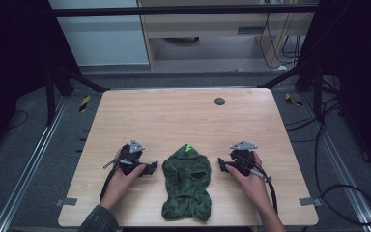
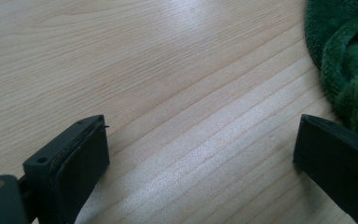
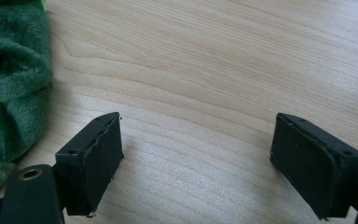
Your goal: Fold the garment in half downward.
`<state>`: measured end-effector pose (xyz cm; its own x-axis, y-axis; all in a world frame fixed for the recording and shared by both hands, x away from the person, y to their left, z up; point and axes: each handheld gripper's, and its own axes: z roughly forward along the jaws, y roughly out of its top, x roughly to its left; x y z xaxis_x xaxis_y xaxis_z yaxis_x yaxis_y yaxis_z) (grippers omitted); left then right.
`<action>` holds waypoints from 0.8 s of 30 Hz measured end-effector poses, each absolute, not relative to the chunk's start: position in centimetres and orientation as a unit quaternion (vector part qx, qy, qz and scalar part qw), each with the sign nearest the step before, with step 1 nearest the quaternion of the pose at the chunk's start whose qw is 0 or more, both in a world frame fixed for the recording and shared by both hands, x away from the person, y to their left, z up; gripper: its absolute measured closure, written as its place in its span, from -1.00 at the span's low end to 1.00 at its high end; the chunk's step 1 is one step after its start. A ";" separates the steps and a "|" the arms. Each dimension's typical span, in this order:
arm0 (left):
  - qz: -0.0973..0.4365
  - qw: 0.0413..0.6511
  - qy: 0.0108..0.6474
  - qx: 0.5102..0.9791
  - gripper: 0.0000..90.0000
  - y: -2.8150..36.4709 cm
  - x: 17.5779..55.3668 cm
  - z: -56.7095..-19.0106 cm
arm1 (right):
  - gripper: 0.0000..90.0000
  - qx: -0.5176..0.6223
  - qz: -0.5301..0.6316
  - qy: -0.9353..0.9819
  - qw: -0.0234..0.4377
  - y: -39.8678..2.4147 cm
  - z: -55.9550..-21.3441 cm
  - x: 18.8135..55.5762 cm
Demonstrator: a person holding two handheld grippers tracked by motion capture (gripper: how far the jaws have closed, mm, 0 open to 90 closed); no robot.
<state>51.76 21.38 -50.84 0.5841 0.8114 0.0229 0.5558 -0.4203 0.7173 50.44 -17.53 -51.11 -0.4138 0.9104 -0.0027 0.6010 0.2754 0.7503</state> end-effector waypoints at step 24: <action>0.163 0.329 0.377 0.850 -0.95 21.1 51.2 -50.4 | -0.58 0.494 0.336 0.771 0.220 -17.7 -50.9 49.7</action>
<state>51.18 21.09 -50.44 0.6634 0.7477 0.0289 0.5330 -0.4993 0.6830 49.72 -17.67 -50.89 -0.4155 0.9096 -0.0077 0.6139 0.2867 0.7355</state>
